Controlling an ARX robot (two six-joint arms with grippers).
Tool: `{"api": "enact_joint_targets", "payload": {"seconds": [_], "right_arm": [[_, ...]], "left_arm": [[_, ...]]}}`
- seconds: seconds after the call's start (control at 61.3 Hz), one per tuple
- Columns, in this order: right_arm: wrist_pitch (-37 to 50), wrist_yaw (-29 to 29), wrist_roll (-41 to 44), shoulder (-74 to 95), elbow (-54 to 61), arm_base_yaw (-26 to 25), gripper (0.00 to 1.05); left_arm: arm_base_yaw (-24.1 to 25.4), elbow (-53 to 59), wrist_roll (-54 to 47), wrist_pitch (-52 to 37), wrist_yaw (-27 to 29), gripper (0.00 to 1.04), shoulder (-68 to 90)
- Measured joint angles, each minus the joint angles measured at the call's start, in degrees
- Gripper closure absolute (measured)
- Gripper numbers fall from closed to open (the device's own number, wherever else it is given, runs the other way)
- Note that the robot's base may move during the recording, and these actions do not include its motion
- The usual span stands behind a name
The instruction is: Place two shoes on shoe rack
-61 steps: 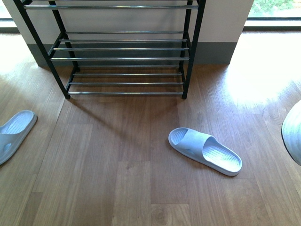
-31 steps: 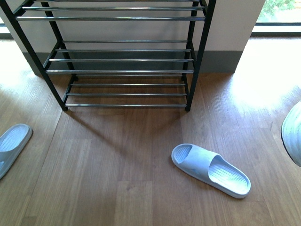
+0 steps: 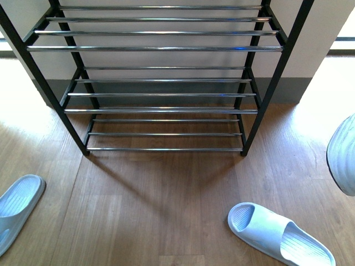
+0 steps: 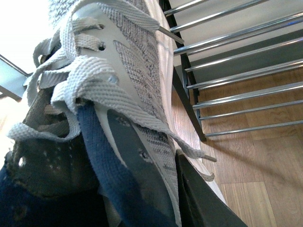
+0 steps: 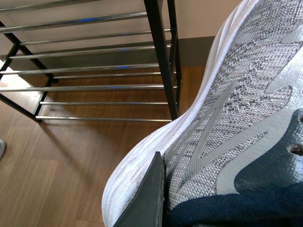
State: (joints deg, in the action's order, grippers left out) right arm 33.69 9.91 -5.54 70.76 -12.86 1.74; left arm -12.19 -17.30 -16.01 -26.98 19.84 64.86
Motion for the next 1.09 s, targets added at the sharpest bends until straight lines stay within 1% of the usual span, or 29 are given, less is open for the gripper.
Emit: {"api": "enact_joint_targets", "payload": {"seconds": [1.092], "right_arm": [[0.0, -0.66, 0.0, 0.0, 0.09, -0.09, 1.03]], "left_arm": [[-0.09, 0.02, -0.07, 0.0, -0.37, 1.03, 0.0]]}}
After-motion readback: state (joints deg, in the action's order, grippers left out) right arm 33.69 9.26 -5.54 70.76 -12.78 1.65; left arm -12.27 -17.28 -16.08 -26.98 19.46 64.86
